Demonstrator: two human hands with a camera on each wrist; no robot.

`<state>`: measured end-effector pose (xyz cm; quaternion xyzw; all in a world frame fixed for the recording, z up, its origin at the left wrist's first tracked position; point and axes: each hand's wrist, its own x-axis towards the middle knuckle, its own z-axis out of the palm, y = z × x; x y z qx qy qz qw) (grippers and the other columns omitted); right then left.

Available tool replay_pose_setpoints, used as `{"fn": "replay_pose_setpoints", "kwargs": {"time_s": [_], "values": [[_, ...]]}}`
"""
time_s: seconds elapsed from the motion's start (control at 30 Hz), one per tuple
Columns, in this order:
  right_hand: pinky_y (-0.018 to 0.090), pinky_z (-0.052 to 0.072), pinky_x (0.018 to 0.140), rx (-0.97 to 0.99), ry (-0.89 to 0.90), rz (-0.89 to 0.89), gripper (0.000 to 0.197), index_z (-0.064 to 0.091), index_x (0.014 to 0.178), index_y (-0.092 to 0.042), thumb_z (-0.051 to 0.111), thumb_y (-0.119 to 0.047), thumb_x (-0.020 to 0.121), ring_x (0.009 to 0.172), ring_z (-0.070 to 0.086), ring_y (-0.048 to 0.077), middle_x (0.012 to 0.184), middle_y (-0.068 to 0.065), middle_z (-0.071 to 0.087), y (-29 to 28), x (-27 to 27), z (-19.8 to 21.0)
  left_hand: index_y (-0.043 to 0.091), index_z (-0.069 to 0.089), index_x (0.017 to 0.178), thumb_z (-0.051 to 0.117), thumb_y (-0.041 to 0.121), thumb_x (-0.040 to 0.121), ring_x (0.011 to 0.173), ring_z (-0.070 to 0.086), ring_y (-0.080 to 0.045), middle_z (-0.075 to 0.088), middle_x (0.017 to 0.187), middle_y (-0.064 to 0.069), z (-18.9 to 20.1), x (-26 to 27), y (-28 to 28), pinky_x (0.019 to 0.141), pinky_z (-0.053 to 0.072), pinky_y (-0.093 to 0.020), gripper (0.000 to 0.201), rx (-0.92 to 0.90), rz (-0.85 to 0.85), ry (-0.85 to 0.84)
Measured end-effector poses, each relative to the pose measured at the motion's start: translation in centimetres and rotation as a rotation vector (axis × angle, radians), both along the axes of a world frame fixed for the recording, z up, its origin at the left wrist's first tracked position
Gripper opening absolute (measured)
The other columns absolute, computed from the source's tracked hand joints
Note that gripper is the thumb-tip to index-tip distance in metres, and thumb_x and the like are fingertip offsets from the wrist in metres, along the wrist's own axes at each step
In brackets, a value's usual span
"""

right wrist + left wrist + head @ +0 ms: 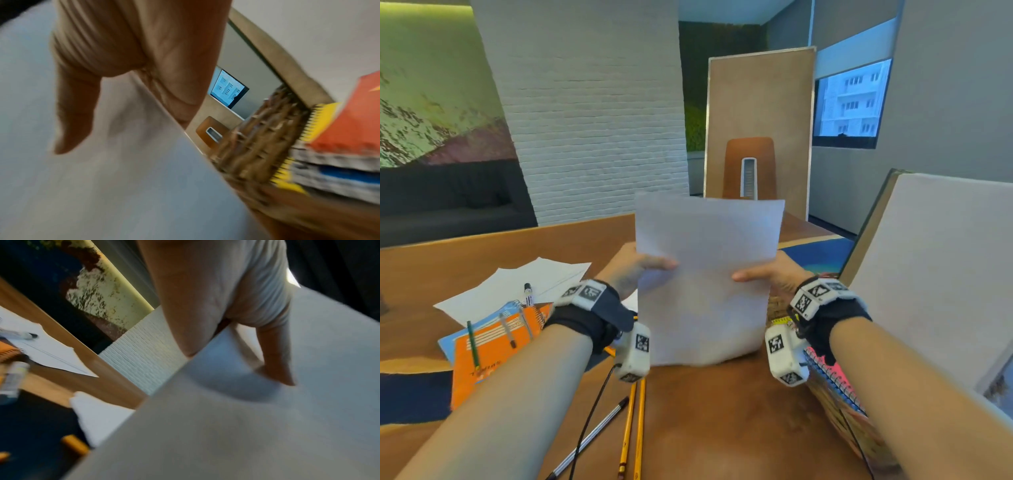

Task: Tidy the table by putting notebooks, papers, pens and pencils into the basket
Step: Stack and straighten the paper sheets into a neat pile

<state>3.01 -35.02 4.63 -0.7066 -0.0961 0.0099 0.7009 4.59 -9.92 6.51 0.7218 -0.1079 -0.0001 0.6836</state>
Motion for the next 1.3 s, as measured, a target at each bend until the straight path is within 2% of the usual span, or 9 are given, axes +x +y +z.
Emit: {"fn": "replay_pose_setpoints", "kwargs": {"time_s": [0.23,0.43,0.57,0.73,0.87,1.0,1.1,1.17,1.3], "values": [[0.024,0.057,0.065,-0.036,0.0,-0.143,0.038,0.061,0.112,0.004,0.07,0.005,0.075,0.074,0.064,0.018,0.089,0.007,0.068,-0.8,-0.1,0.2,0.004,0.07,0.098,0.082,0.003,0.047,0.09,0.068,-0.03,0.074,0.096,-0.011,-0.6,0.4,-0.7,0.084,0.054,-0.039,0.052,0.19,-0.106,0.099],[0.037,0.05,0.084,0.159,-0.192,-0.461,0.033,0.061,0.11,0.005,0.07,0.0,0.079,0.09,0.061,0.025,0.103,0.012,0.063,-4.7,-1.2,5.7,0.009,0.07,0.086,0.071,0.0,0.075,0.072,0.07,-0.022,0.074,0.08,-0.004,5.0,2.1,-5.1,0.063,0.057,-0.03,0.015,0.122,-0.068,-0.015],[0.036,0.056,0.074,0.103,-0.244,-0.522,0.025,0.062,0.101,-0.008,0.072,-0.007,0.078,0.081,0.065,0.02,0.091,0.003,0.067,-9.3,-3.0,7.6,0.006,0.067,0.091,0.067,-0.001,0.08,0.066,0.068,-0.021,0.072,0.076,-0.005,6.6,3.3,-10.3,0.066,0.056,-0.032,0.012,0.024,-0.087,-0.085],[0.021,0.056,0.056,-0.022,-0.154,-0.555,0.038,0.055,0.117,0.006,0.063,0.006,0.08,0.073,0.061,0.014,0.096,0.01,0.063,-14.5,-5.7,7.3,0.005,0.06,0.113,0.064,0.001,0.084,0.077,0.066,-0.019,0.067,0.091,-0.005,6.4,3.5,-17.6,0.059,0.054,-0.026,0.029,-0.089,-0.161,-0.074],[0.018,0.052,0.05,-0.08,-0.104,-0.73,0.04,0.055,0.115,0.012,0.065,0.012,0.076,0.075,0.06,0.023,0.089,0.011,0.061,-18.5,-7.7,5.4,0.006,0.059,0.107,0.057,-0.004,0.088,0.068,0.067,-0.014,0.066,0.088,-0.004,5.4,2.3,-23.6,0.056,0.055,-0.025,0.022,-0.133,-0.274,-0.032],[0.03,0.051,0.072,-0.082,-0.104,-0.9,0.034,0.053,0.098,0.0,0.073,0.008,0.072,0.086,0.058,0.02,0.095,0.009,0.06,-21.3,-9.7,4.7,-0.002,0.057,0.118,0.055,-0.005,0.089,0.078,0.064,-0.019,0.065,0.092,-0.006,4.0,1.6,-28.5,0.067,0.053,-0.028,0.029,-0.098,-0.365,-0.027],[0.041,0.052,0.089,-0.167,-0.105,-0.952,0.045,0.06,0.107,0.005,0.079,0.002,0.066,0.095,0.063,0.028,0.106,0.015,0.065,-23.3,-10.9,4.2,-0.001,0.058,0.115,0.057,-0.007,0.087,0.065,0.068,-0.01,0.065,0.09,-0.005,2.6,1.3,-31.1,0.056,0.055,-0.021,0.029,-0.051,-0.408,-0.02],[0.045,0.053,0.089,-0.24,-0.084,-0.997,0.051,0.062,0.107,0.004,0.083,-0.004,0.062,0.096,0.065,0.031,0.106,0.017,0.066,-24.3,-11.3,3.5,0.001,0.06,0.113,0.06,-0.008,0.084,0.064,0.067,-0.009,0.066,0.09,-0.006,1.7,1.6,-32.2,0.056,0.054,-0.02,0.03,0.016,-0.427,-0.023],[0.04,0.054,0.083,-0.35,-0.065,-0.989,0.037,0.065,0.101,0.005,0.079,-0.003,0.068,0.091,0.066,0.032,0.1,0.019,0.068,-24.4,-12.2,2.4,0.003,0.066,0.107,0.069,-0.004,0.079,0.09,0.059,-0.022,0.066,0.101,-0.011,0.3,3.2,-33.2,0.083,0.048,-0.038,0.029,0.288,-0.393,-0.098]]}}
